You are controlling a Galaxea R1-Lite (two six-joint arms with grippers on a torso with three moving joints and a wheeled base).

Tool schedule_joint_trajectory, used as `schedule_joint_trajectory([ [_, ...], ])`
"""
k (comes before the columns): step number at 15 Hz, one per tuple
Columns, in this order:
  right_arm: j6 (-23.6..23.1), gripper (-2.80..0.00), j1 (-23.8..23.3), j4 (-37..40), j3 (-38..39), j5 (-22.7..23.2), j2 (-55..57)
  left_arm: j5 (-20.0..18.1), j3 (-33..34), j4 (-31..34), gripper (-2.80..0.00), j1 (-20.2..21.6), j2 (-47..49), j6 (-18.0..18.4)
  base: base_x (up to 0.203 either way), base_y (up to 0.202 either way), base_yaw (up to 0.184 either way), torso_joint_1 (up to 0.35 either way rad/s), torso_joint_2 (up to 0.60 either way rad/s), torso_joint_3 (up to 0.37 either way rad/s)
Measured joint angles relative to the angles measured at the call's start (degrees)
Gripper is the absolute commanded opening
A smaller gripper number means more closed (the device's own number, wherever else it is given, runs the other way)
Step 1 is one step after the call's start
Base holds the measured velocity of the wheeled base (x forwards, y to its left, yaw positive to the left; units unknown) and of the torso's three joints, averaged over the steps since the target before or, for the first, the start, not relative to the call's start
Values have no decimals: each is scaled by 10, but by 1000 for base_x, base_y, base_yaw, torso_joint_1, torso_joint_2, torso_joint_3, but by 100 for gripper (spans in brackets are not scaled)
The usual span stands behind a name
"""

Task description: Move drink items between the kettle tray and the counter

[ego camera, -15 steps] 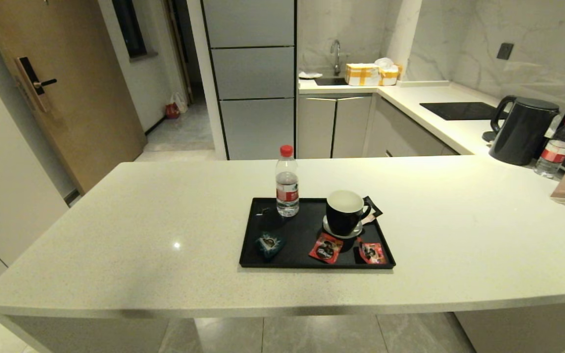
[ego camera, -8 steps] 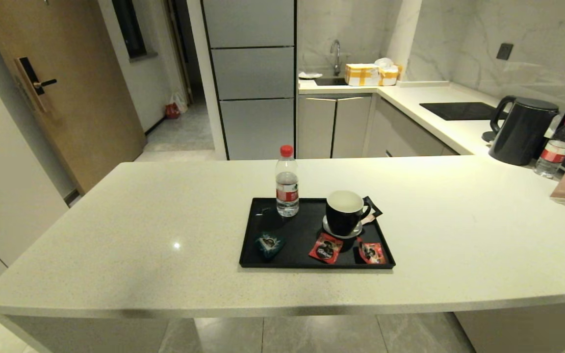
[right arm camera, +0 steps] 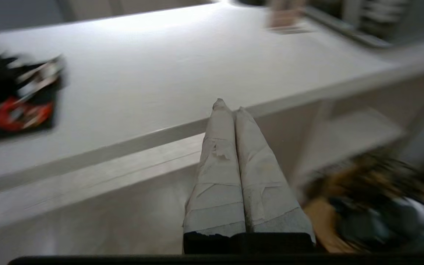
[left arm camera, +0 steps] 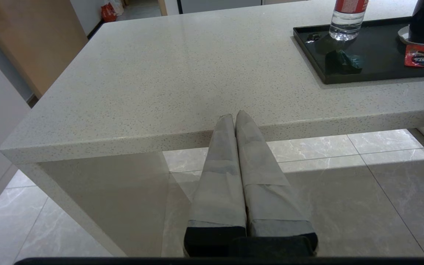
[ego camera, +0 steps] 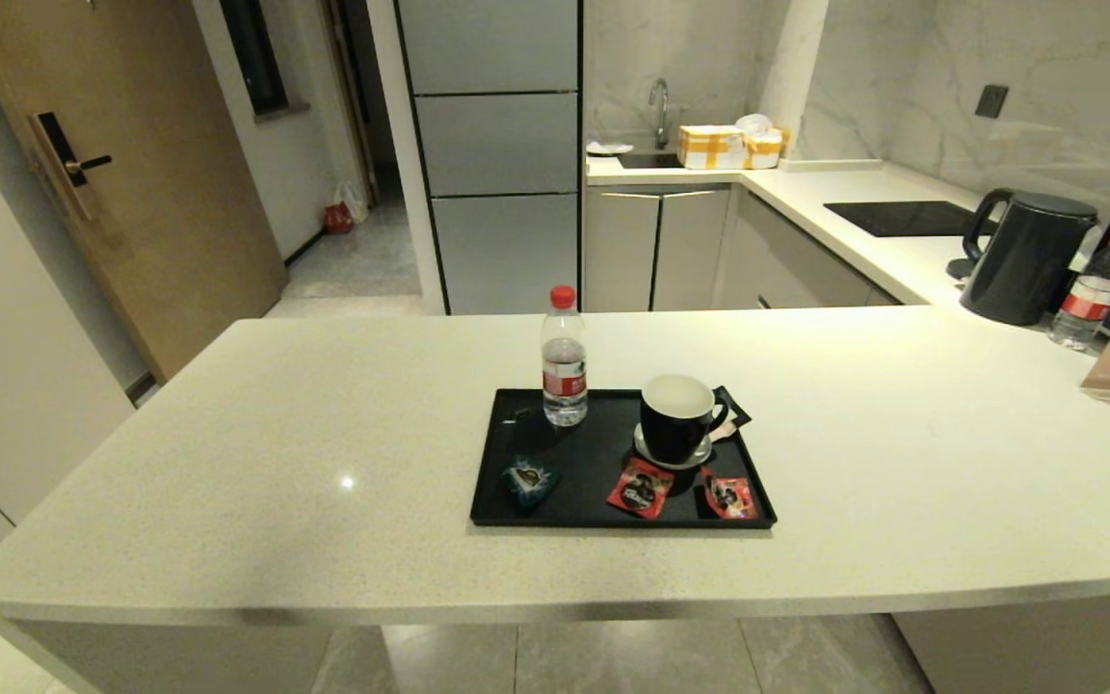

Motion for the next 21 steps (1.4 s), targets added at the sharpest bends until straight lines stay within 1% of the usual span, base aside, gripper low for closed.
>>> schedule_joint_trajectory([
  [2,-4,-280,0,-111,109,104,0,0,0,0,-280,0,0,0,0,0,0,0,0,0],
  [3,-5,-280,0,-161,142,151,0,0,0,0,-280,0,0,0,0,0,0,0,0,0],
  [4,-6,-280,0,-197,159,183,0,0,0,0,-280,0,0,0,0,0,0,0,0,0],
  [6,-6,-280,0,-208,172,193,0,0,0,0,-280,0,0,0,0,0,0,0,0,0],
  [16,-7,-280,0,-208,177,192,0,0,0,0,-280,0,0,0,0,0,0,0,0,0],
  [18,2,-280,0,-210,177,191,0,0,0,0,-280,0,0,0,0,0,0,0,0,0],
  [21,3,-280,0,-211,177,191,1,0,0,0,-280,0,0,0,0,0,0,0,0,0],
])
